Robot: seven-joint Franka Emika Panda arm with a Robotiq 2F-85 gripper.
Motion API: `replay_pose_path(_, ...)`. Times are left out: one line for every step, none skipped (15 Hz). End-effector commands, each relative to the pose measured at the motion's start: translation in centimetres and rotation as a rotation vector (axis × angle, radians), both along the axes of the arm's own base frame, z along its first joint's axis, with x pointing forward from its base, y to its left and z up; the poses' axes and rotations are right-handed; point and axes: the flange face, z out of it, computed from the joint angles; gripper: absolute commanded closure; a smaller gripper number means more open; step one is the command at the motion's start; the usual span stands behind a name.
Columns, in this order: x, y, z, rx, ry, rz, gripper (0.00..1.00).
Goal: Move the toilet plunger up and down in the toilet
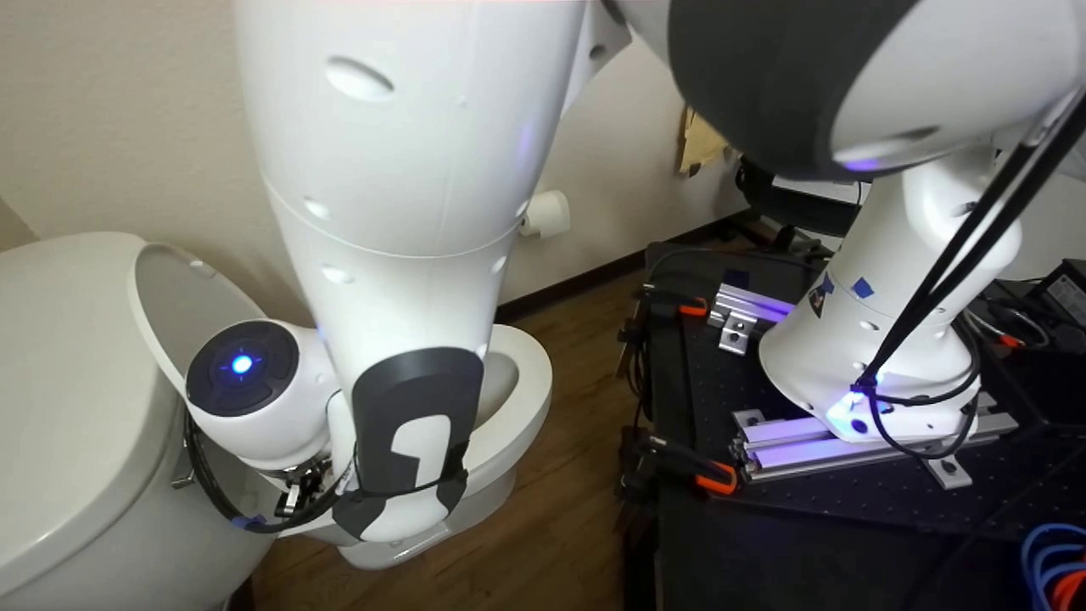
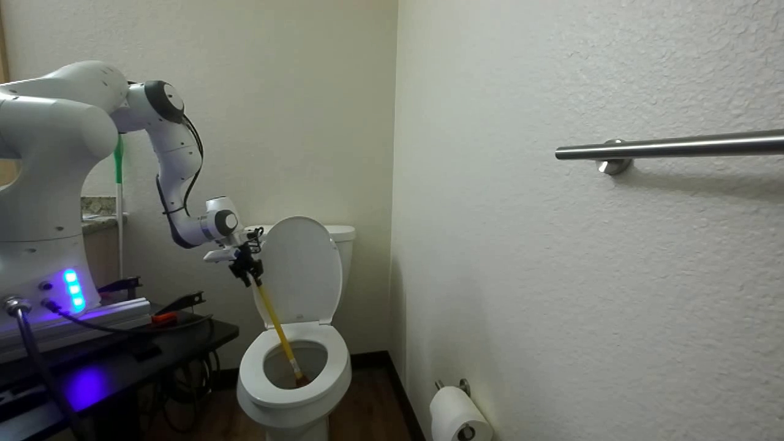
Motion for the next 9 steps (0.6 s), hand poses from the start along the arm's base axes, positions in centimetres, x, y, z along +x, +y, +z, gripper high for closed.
replay_pose_path(0.0,-0.5,0.6,0.028,-0.007,0.002,0.75)
replay_pose_path(0.1,-1.0,0.6,0.021,-0.016,-0.002,0.83)
replay_pose_path(0.2,-1.3,0.5,0.017,-0.02,-0.008,0.89)
replay_pose_path(0.3,-1.7,0.6,0.015,-0.021,-0.015,0.97)
replay_pose_path(0.5,-2.1,0.7,0.014,-0.027,-0.02,0.99)
replay_pose_path(0.6,-2.3,0.7,0.015,-0.032,-0.025,1.0)
replay_pose_path(0.7,-2.5,0.8,0.011,-0.036,-0.027,1.0)
replay_pose_path(0.8,-2.6,1.0,-0.001,-0.047,-0.026,1.0)
replay_pose_path(0.9,-2.8,1.2,-0.013,-0.048,-0.031,1.0)
